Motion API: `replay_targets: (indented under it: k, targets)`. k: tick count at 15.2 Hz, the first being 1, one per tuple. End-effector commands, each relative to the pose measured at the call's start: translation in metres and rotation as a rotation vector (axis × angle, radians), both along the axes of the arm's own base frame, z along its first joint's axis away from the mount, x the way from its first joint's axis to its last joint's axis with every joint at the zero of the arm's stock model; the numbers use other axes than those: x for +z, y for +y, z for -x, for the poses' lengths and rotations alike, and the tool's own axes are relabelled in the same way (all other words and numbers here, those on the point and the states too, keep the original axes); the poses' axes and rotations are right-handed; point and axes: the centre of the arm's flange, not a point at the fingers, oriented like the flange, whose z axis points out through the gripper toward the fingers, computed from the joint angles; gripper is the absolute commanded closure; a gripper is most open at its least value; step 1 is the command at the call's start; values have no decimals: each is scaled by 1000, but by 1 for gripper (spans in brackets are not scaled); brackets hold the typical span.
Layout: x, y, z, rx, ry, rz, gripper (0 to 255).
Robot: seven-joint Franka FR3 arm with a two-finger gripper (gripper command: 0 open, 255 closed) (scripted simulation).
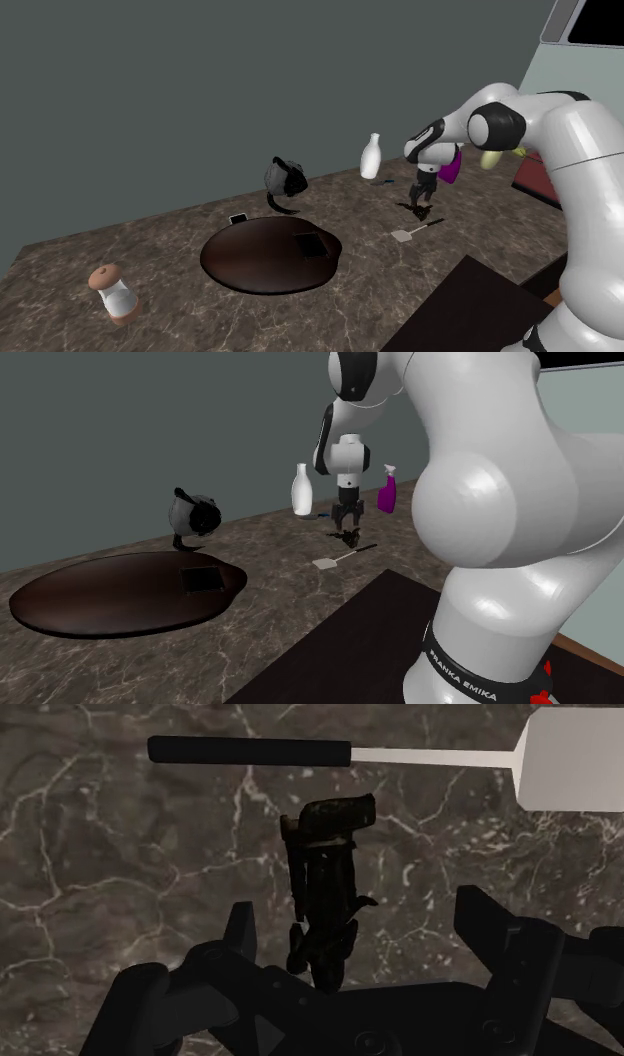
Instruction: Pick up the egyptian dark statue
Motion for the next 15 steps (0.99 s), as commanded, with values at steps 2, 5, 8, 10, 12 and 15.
replay_targets:
  k: [2,5,8,10,12,15]
  targets:
    - [-17,-2,-1,0,0,-1,0]
    - [-33,-2,-1,0,0,-1,0]
    - [-41,-2,-1,0,0,-1,0]
    - [-41,-2,-1,0,0,-1,255]
    - [-41,-2,-1,0,0,-1,255]
    - [-41,-2,-1,0,0,-1,255]
